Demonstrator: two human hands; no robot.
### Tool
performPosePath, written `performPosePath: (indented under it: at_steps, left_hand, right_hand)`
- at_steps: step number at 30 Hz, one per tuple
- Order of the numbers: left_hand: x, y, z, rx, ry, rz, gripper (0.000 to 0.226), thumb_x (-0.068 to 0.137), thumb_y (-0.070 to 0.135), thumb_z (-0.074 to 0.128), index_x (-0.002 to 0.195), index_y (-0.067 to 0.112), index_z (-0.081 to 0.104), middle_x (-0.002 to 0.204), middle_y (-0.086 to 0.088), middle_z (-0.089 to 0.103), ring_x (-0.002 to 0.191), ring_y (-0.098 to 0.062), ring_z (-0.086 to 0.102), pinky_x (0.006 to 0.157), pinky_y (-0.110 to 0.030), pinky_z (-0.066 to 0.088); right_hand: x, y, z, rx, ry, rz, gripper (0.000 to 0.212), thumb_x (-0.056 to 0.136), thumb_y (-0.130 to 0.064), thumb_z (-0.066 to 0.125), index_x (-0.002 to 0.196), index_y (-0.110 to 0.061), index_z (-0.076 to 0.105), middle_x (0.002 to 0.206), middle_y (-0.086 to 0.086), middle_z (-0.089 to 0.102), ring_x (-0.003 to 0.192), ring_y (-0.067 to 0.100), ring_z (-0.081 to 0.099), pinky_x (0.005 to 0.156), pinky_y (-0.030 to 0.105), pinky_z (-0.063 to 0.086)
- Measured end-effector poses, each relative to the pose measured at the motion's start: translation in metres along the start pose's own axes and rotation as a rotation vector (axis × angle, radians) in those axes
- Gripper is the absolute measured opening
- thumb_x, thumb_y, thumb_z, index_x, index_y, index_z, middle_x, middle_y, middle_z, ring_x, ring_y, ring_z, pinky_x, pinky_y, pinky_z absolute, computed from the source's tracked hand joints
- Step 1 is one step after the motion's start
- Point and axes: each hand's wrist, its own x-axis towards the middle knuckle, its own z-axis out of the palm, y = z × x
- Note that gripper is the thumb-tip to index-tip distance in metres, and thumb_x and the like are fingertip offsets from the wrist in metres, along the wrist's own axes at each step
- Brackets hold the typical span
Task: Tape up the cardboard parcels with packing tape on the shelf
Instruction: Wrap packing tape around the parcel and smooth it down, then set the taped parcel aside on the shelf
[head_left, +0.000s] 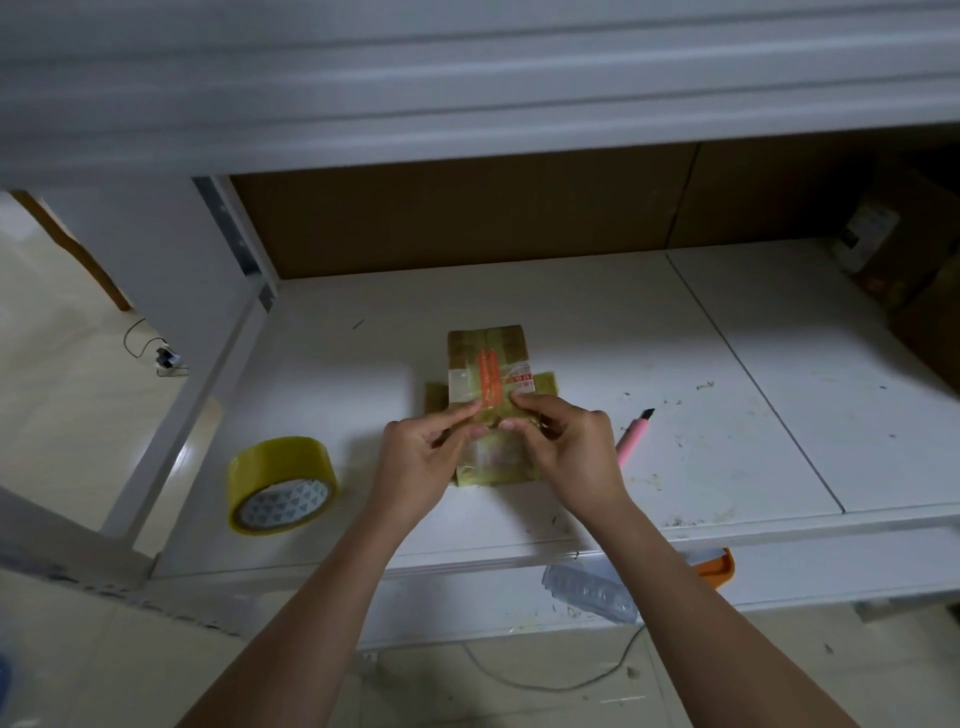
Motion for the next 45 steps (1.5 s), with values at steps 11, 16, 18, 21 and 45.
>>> performPosePath:
  at_steps: [11, 16, 18, 21, 45]
  left_hand:
    - [-0.001, 0.007, -0.008, -0.054, -0.125, -0.107, 0.031, 0.077, 0.050, 0.067, 0.108, 0.050, 0.070, 0.087, -0.010, 0.067, 0.087, -0.019, 0.052, 0.084, -0.051, 0.057]
    - [-0.006, 0.010, -0.007, -0.067, -0.099, -0.133, 0.025, 0.091, 0.025, 0.065, 0.106, 0.044, 0.072, 0.094, -0.012, 0.069, 0.100, -0.020, 0.068, 0.085, -0.039, 0.059]
    - [-0.006, 0.014, -0.014, -0.115, -0.131, -0.180, 0.034, 0.094, 0.022, 0.062, 0.123, 0.040, 0.063, 0.107, -0.002, 0.072, 0.105, -0.018, 0.069, 0.089, -0.040, 0.058]
    - [0.001, 0.023, -0.029, -0.178, -0.133, -0.265, 0.055, 0.094, 0.026, 0.061, 0.137, 0.049, 0.036, 0.104, 0.010, 0.070, 0.089, -0.012, 0.073, 0.073, -0.025, 0.059]
    - [0.066, 0.043, -0.042, -0.498, -0.158, -0.214, 0.042, 0.100, 0.043, 0.048, 0.124, 0.011, 0.061, 0.120, -0.002, 0.069, 0.113, -0.021, 0.064, 0.093, -0.034, 0.051]
  right_hand:
    - [0.000, 0.002, -0.012, 0.081, -0.102, 0.022, 0.029, 0.092, -0.025, 0.066, 0.118, -0.013, 0.070, 0.072, -0.006, 0.072, 0.053, 0.005, 0.055, 0.060, 0.027, 0.050]
    - [0.000, 0.002, -0.012, 0.099, -0.123, 0.072, 0.026, 0.095, -0.020, 0.062, 0.119, -0.017, 0.070, 0.078, -0.014, 0.071, 0.058, 0.007, 0.058, 0.061, 0.019, 0.046]
    - [-0.001, 0.001, -0.016, 0.082, -0.154, 0.080, 0.030, 0.097, -0.018, 0.058, 0.126, -0.022, 0.066, 0.073, -0.020, 0.064, 0.058, 0.003, 0.055, 0.060, 0.017, 0.041]
    - [0.003, 0.000, -0.031, 0.212, -0.248, 0.179, 0.046, 0.098, -0.018, 0.056, 0.137, -0.042, 0.049, 0.082, -0.008, 0.069, 0.074, 0.010, 0.063, 0.072, 0.023, 0.050]
    - [0.074, -0.043, -0.025, 0.281, -0.209, 0.409, 0.080, 0.084, -0.068, 0.055, 0.150, -0.045, 0.016, 0.117, -0.005, 0.064, 0.109, 0.019, 0.063, 0.101, 0.038, 0.042]
